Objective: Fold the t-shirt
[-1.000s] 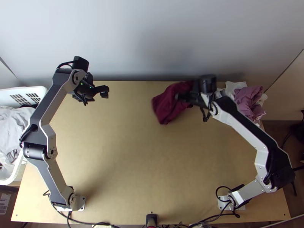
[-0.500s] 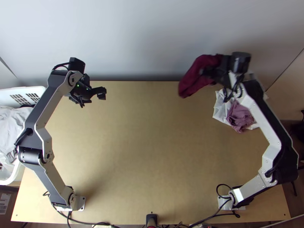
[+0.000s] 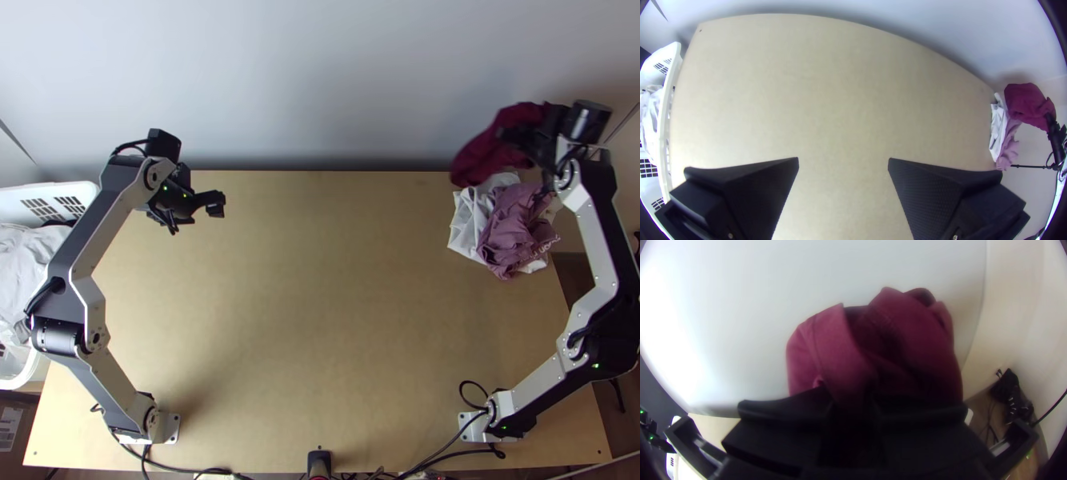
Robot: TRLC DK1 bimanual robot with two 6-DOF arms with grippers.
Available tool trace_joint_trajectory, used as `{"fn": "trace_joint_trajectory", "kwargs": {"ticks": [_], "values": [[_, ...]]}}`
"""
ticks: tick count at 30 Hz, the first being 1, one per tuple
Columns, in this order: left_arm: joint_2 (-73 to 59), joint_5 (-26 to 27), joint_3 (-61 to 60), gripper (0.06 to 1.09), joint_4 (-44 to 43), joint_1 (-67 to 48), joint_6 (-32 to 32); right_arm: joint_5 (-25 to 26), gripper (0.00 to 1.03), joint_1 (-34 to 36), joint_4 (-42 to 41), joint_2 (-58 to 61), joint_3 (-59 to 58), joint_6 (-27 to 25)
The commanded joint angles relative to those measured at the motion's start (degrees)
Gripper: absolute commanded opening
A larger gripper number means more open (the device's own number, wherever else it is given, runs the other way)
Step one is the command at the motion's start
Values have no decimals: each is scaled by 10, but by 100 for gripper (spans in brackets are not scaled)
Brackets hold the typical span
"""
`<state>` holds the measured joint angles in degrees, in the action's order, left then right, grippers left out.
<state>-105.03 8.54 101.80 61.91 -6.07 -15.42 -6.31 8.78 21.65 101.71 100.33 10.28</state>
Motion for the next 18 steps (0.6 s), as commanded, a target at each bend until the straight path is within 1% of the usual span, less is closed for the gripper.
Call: {"fn": "trace_joint_trajectory", "kwargs": {"ticks": [1, 5, 10, 14, 18], "values": [[18, 1, -49, 104, -21, -5, -4, -7, 3, 73, -6, 16, -39, -21], [29, 1, -56, 104, -21, -5, -4, -8, 3, 95, -14, -12, -111, -40], [41, 1, -61, 104, -21, -5, 0, -15, 3, 115, -17, -80, -198, -54], [46, 1, -64, 104, -21, -7, 0, -16, 3, 136, -18, -119, -265, -86], [53, 1, -76, 104, -22, -16, -4, -23, 3, 156, -17, -151, -321, -102]]}}
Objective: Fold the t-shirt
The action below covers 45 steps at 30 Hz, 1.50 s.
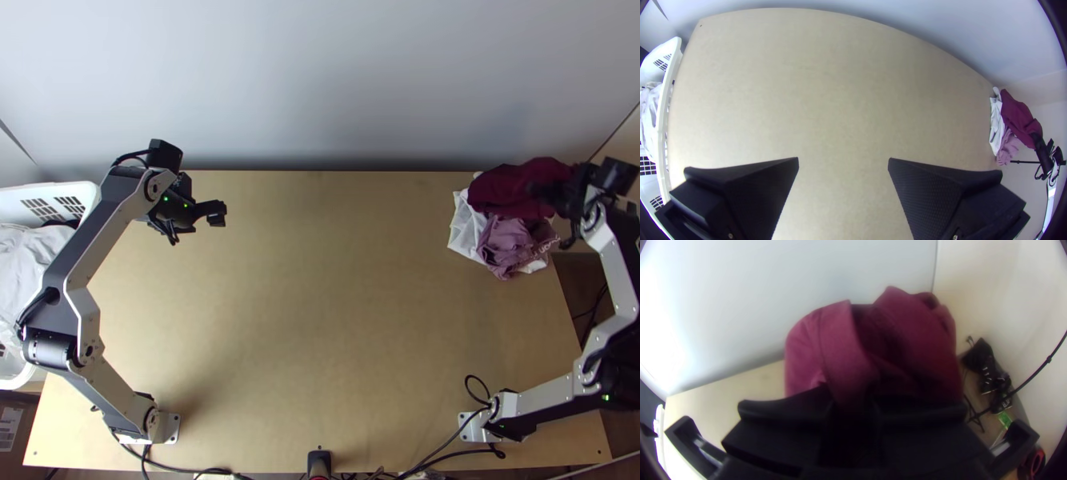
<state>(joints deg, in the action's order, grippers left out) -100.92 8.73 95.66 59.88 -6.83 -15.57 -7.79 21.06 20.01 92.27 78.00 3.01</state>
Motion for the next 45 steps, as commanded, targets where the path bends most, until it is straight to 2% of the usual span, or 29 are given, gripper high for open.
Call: {"fn": "trace_joint_trajectory", "kwargs": {"ticks": [1, 3, 9, 12, 14, 17, 19, 20, 22, 26, 28, 34, 45], "values": [[13, -1, -17, 104, -2, -10, -2, -9, 3, 34, -1, -67, -115, -36], [15, -1, -21, 104, -2, -13, -3, -9, 3, 36, -1, -75, -147, -51], [24, -1, -20, 104, -5, -14, -6, -9, 3, 37, -45, -75, -222, -51], [25, -1, -21, 104, -4, -14, -7, -9, 3, 32, -96, -60, -259, -52], [28, -1, -24, 104, -4, -14, -7, -9, 7, 36, -127, -49, -272, -65], [35, -1, -29, 104, -3, -14, -8, -19, 7, 41, -196, -72, -310, -57], [39, -1, -34, 104, -3, -13, -8, -21, 7, 25, -212, -100, -327, -55], [40, -1, -35, 104, -2, -13, -7, -21, 12, 20, -212, -111, -332, -52], [42, -1, -35, 104, -2, -13, -5, -21, 34, 12, -212, -125, -335, -49], [49, -1, -35, 104, -1, -13, -5, -21, 89, 13, -209, -125, -330, -48], [53, -1, -36, 104, 2, -13, -5, -21, 99, 13, -196, -129, -328, -52], [74, -1, -34, 104, 10, 2, 2, -21, 99, 14, -130, -176, -327, -74], [107, 6, 16, 104, 74, 51, 38, -21, 99, -8, 126, -385, -342, -143]]}}
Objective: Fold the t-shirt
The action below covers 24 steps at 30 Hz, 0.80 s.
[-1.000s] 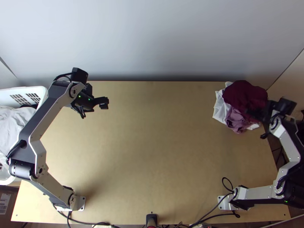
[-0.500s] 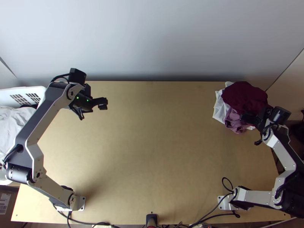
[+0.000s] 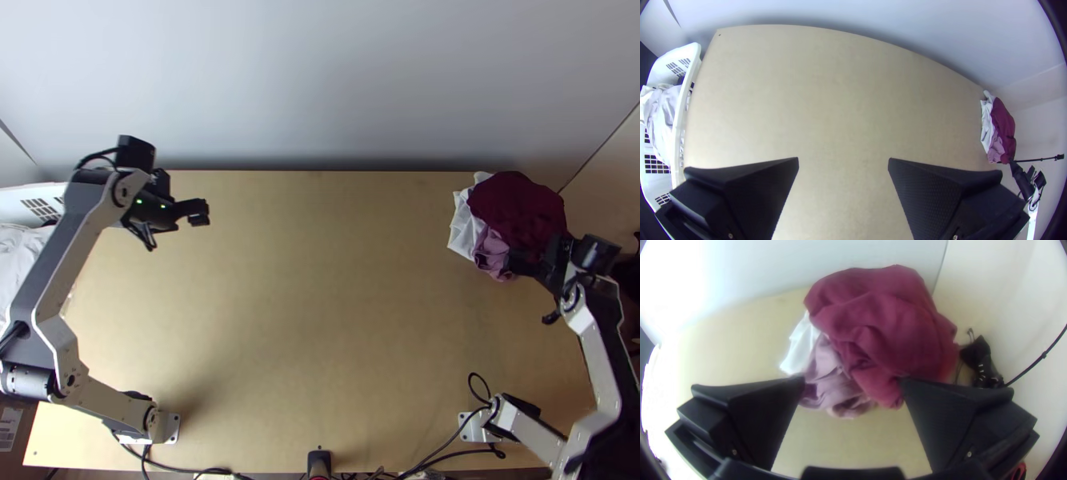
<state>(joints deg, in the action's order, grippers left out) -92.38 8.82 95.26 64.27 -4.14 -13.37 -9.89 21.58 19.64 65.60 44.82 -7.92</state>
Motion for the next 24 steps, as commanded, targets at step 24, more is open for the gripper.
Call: {"fn": "trace_joint_trajectory", "kwargs": {"ticks": [24], "values": [[369, 30, -357, 104, -111, 91, 64, -2, 99, -243, 158, -493, -110, 201]]}}
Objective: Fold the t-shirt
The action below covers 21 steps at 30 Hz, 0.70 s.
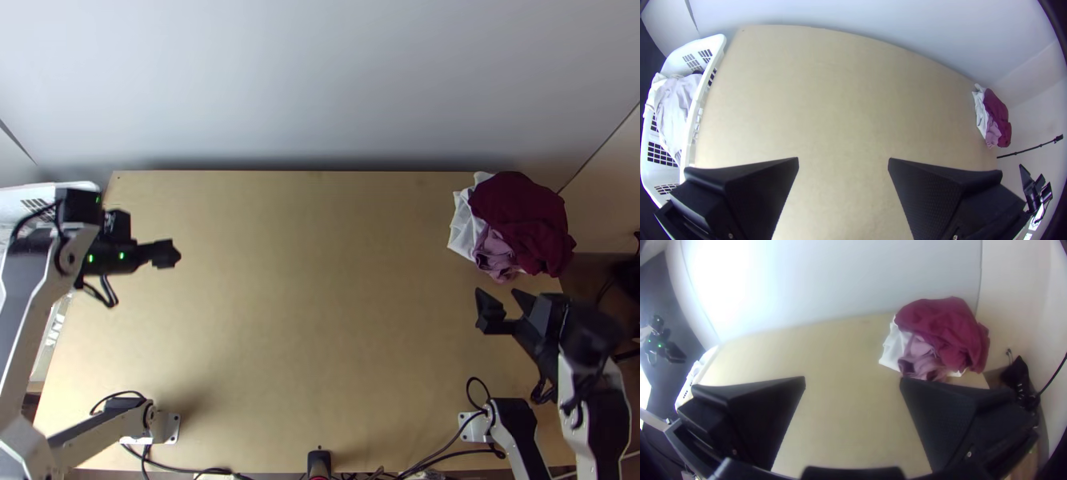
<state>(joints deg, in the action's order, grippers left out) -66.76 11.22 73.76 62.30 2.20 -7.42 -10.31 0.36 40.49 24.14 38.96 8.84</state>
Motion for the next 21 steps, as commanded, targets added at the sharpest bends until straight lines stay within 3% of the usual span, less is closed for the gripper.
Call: {"fn": "trace_joint_trajectory", "kwargs": {"ticks": [1, 12, 21], "values": [[136, 7, -165, 104, -114, 32, 4, 2, 99, -31, -68, -81, -57, 33], [342, 13, -376, 104, -404, 46, -66, 2, 99, -37, -274, -101, -148, 55], [448, 13, -505, 104, -562, 53, -51, 4, 99, -53, -365, -179, -204, 28]]}}
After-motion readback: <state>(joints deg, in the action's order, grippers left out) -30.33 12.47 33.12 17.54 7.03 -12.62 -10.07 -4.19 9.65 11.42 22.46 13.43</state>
